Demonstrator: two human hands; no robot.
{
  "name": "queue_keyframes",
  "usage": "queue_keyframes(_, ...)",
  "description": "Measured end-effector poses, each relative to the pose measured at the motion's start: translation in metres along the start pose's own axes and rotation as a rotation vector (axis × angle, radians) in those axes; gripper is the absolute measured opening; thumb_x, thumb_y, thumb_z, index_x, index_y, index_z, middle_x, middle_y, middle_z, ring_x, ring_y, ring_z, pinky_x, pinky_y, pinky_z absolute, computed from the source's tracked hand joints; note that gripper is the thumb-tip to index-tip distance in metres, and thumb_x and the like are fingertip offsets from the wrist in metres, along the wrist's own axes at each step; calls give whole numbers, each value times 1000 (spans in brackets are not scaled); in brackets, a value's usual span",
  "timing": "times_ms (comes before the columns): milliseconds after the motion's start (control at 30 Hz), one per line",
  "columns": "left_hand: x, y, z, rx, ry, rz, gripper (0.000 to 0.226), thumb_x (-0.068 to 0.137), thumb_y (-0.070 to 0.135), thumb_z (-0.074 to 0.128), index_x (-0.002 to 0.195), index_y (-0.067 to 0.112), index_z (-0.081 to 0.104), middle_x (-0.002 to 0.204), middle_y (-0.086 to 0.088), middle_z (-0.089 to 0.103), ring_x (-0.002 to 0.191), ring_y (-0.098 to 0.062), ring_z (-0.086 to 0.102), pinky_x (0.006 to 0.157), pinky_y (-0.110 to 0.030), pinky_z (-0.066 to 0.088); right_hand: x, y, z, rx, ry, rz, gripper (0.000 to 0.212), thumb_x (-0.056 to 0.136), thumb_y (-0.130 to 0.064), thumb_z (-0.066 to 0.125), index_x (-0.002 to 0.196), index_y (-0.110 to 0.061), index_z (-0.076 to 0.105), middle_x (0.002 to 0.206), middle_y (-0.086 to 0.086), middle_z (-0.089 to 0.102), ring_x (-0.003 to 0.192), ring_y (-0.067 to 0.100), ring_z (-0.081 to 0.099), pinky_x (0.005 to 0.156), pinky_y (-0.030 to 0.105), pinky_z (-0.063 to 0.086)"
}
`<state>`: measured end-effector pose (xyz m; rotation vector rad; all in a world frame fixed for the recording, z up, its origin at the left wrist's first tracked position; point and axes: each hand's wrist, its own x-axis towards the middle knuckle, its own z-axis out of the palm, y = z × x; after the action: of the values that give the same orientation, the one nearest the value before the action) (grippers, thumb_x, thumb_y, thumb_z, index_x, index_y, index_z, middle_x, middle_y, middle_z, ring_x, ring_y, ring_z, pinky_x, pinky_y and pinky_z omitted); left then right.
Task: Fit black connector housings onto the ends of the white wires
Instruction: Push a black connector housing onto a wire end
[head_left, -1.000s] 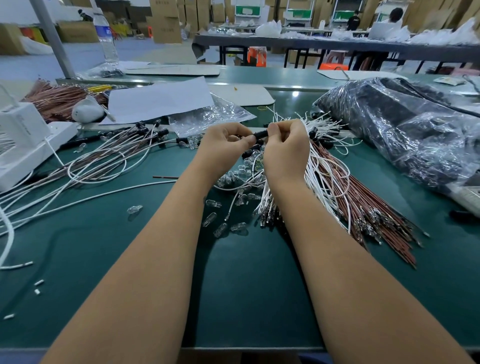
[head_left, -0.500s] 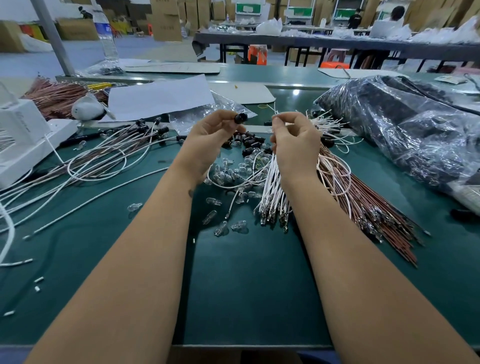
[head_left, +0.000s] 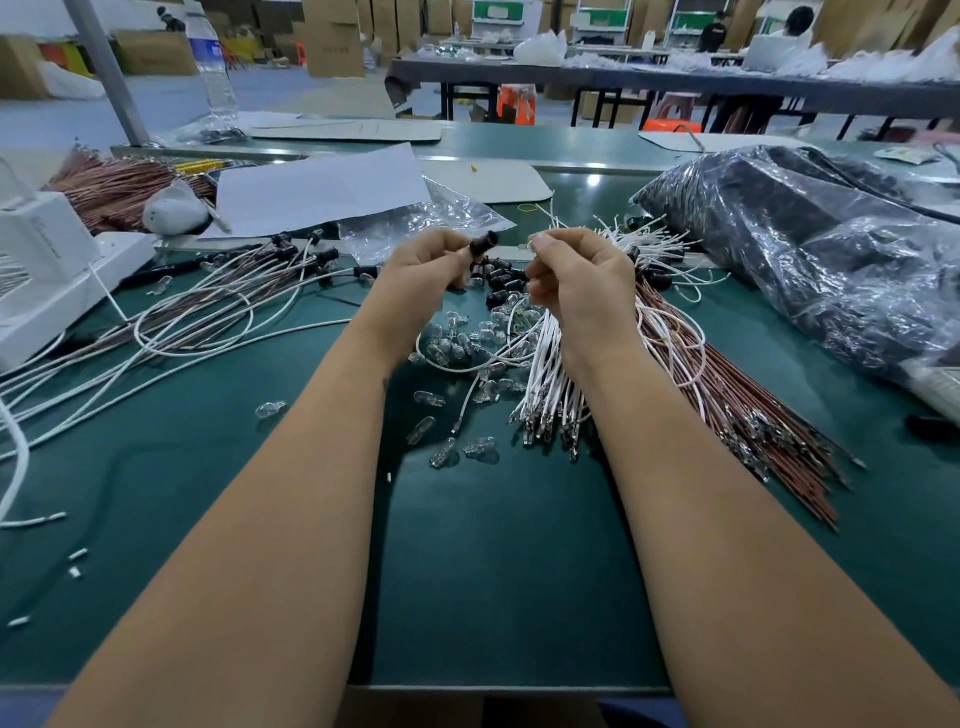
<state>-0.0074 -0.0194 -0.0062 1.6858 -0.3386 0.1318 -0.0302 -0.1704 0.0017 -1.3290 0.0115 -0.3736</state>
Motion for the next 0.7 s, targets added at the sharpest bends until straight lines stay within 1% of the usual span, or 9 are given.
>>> queue_keyframes(67, 1, -1, 1, 65, 41, -20, 18, 98, 10, 49, 87, 20, 60, 68, 4, 49, 57, -4, 40, 55, -11, 34, 1, 1, -1, 37, -25, 41, 17, 87, -3, 63, 73, -12, 64, 58, 0, 57, 51, 10, 50, 52, 22, 44)
queue_keyframes(167, -1, 0, 4, 95, 85, -10, 12, 97, 12, 52, 91, 14, 62, 67, 5, 50, 55, -2, 42, 52, -6, 35, 1, 1, -2, 61, -52, 73, 15, 87, -1, 61, 75, -11, 64, 60, 1, 57, 50, 10, 49, 52, 22, 44)
queue_keyframes(200, -2, 0, 6, 113, 90, -7, 11, 97, 12, 53, 92, 12, 63, 68, 4, 50, 55, -2, 42, 52, -6, 35, 0, 1, -2, 65, -58, 74, 14, 88, -2, 62, 76, -11, 64, 59, 1, 57, 50, 10, 49, 52, 22, 44)
queue_keyframes(300, -4, 1, 8, 143, 81, 1, 11, 97, 12, 54, 94, 9, 64, 73, -3, 52, 60, -8, 40, 51, -10, 34, -1, 0, -2, 71, -61, 77, 13, 89, -5, 63, 78, -10, 63, 59, 0, 59, 49, 9, 51, 52, 22, 46)
queue_keyframes(433, -5, 5, 11, 174, 71, 3, 10, 96, 13, 55, 91, 13, 64, 79, -10, 51, 60, -10, 39, 50, -12, 33, -1, -1, -3, 59, -52, 85, 14, 90, -5, 62, 77, -10, 63, 59, 1, 62, 49, 9, 54, 52, 22, 48)
queue_keyframes(600, -5, 4, 11, 183, 66, 22, 9, 95, 13, 57, 93, 12, 65, 78, -10, 50, 52, -5, 36, 48, -11, 31, -2, -1, -2, -5, -47, 54, 16, 90, -5, 63, 75, -10, 61, 57, 1, 61, 46, 9, 53, 50, 21, 49)
queue_keyframes(700, -4, 2, 10, 193, 69, 24, 9, 95, 13, 58, 90, 14, 65, 76, -9, 52, 50, -2, 38, 50, -10, 34, -2, 0, -2, -54, -33, 27, 17, 90, -5, 63, 74, -9, 60, 56, 0, 59, 44, 8, 51, 48, 20, 46)
